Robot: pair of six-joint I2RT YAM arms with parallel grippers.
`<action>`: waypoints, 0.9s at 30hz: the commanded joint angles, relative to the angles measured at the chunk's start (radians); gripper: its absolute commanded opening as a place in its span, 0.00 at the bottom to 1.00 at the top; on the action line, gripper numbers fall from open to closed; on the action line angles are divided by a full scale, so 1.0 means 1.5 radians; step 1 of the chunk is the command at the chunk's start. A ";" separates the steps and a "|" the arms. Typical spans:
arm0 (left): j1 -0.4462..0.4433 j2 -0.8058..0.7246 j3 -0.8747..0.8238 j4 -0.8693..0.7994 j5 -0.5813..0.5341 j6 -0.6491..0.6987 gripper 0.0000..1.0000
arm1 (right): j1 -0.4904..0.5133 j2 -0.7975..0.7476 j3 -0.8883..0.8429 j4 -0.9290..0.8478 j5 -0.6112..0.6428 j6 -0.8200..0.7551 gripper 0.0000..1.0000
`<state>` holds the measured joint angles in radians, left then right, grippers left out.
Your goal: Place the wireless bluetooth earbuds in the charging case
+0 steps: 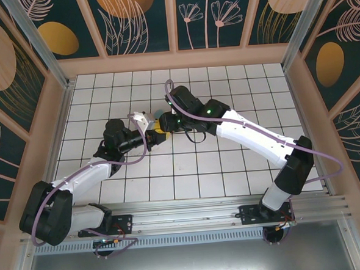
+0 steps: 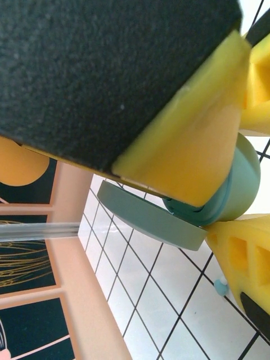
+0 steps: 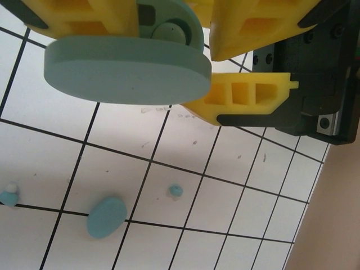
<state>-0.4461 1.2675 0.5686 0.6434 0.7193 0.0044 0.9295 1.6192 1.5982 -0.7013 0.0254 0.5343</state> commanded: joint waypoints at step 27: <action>-0.002 -0.039 0.009 0.019 0.039 0.022 0.00 | -0.129 -0.067 -0.064 0.084 -0.199 -0.079 0.42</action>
<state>-0.4461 1.2293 0.5686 0.6437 0.7586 0.0257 0.7292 1.5391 1.5291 -0.5888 -0.2153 0.4423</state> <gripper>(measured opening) 0.287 0.414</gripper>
